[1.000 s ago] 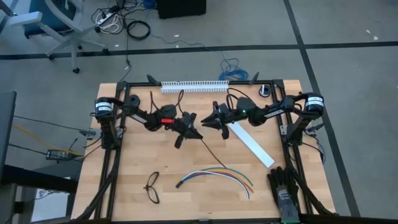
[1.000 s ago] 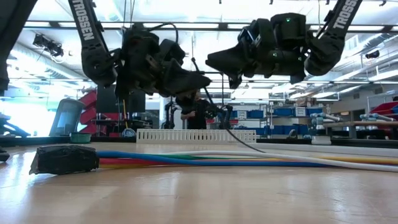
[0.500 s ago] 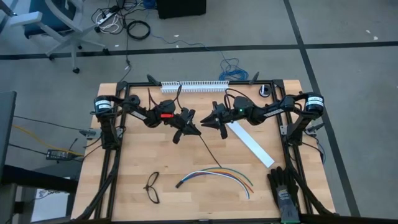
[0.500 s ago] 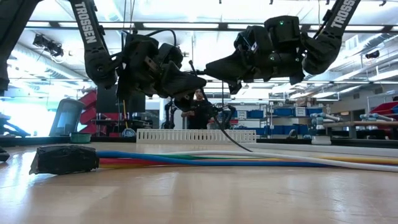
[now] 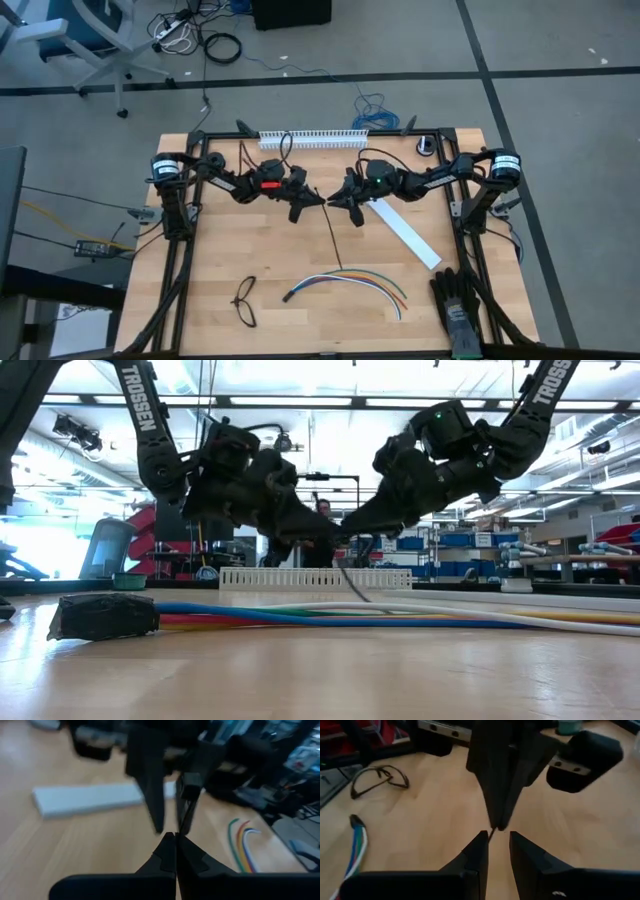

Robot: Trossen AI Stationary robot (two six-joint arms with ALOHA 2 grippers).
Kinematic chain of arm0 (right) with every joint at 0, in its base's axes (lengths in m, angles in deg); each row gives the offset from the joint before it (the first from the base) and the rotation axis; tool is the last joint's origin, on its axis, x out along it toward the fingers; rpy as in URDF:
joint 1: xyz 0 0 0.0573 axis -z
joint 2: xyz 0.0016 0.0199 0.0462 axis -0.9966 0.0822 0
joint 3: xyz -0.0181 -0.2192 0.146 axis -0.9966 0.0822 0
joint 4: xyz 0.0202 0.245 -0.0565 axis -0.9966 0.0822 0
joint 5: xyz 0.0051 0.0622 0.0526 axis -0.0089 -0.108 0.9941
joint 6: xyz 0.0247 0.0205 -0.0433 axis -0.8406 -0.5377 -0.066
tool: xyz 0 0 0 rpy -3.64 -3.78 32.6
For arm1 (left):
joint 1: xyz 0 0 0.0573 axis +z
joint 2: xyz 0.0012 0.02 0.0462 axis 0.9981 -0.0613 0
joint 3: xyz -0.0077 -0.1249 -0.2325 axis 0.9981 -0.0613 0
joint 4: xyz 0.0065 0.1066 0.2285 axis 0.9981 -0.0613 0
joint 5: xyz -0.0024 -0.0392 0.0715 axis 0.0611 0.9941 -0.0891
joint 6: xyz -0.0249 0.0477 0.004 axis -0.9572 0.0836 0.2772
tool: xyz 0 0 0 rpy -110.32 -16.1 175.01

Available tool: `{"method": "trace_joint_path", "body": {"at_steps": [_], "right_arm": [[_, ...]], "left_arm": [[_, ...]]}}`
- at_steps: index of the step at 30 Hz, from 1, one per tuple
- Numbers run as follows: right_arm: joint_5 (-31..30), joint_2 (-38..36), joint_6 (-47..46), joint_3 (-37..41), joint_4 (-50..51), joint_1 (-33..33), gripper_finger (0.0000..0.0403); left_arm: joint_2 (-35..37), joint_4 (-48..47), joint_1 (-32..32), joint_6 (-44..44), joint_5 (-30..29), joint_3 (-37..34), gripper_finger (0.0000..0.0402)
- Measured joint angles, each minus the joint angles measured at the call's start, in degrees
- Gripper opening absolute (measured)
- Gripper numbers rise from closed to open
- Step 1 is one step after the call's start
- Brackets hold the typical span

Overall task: Ziptie cables
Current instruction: Wrap the zip tie around the cable wires

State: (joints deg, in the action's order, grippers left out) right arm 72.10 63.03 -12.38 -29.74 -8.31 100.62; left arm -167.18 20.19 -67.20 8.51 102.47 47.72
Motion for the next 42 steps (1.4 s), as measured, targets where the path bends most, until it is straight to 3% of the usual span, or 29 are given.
{"method": "trace_joint_path", "body": {"at_steps": [11, 42], "right_arm": [[-6.96, 0.02, 1.05, 0.0, 4.02, -0.11, 0.0069], [-7.02, 0.07, 1.01, -0.02, 3.39, 0.15, 0.0069]], "left_arm": [[0.0, -2.55, -0.04, 0.29, -0.3, 0.0, 0.0], [0.0, -0.86, -0.26, -0.19, -0.08, 0.0, 0.0001]]}}
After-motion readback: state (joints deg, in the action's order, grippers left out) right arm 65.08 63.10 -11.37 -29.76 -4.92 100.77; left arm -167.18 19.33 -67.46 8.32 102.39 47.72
